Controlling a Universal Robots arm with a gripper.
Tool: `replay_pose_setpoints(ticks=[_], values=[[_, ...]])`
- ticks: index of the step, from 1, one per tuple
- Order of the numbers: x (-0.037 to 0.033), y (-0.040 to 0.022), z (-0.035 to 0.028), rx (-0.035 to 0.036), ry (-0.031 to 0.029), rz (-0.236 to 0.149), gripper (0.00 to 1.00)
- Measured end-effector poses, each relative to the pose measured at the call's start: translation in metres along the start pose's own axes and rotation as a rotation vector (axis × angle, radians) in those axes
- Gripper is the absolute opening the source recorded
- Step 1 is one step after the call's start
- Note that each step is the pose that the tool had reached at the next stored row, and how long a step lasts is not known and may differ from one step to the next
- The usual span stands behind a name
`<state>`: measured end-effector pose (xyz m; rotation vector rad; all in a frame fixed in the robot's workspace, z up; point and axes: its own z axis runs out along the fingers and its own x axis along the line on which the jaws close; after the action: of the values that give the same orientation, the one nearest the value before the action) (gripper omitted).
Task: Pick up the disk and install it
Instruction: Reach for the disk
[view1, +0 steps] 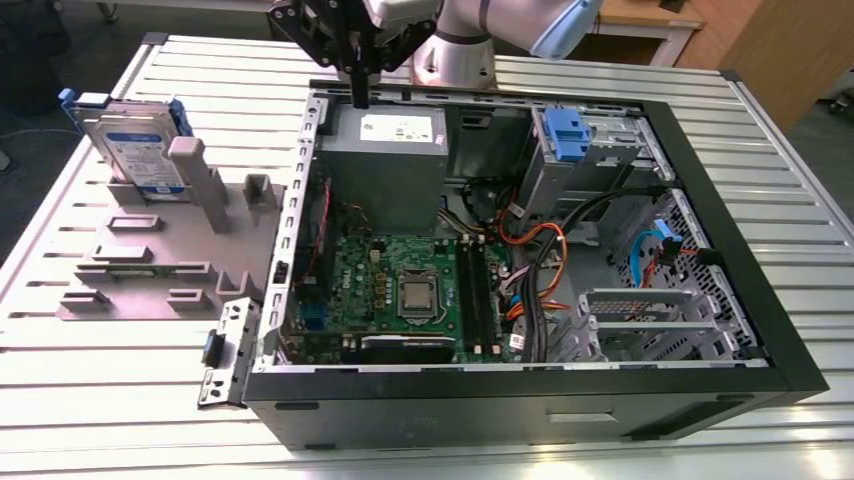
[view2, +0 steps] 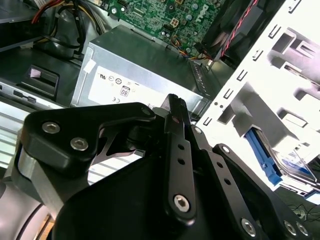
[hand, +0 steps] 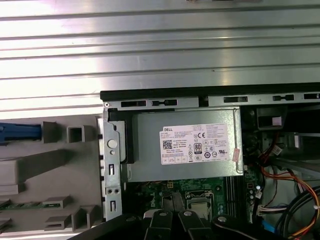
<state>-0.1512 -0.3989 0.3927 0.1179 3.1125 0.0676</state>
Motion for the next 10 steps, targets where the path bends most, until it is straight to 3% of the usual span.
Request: replay_pose_setpoints(ticks=[10], values=[[0.0068,-0.0005,-0.0002,0.0,0.0001,0.0,0.11]])
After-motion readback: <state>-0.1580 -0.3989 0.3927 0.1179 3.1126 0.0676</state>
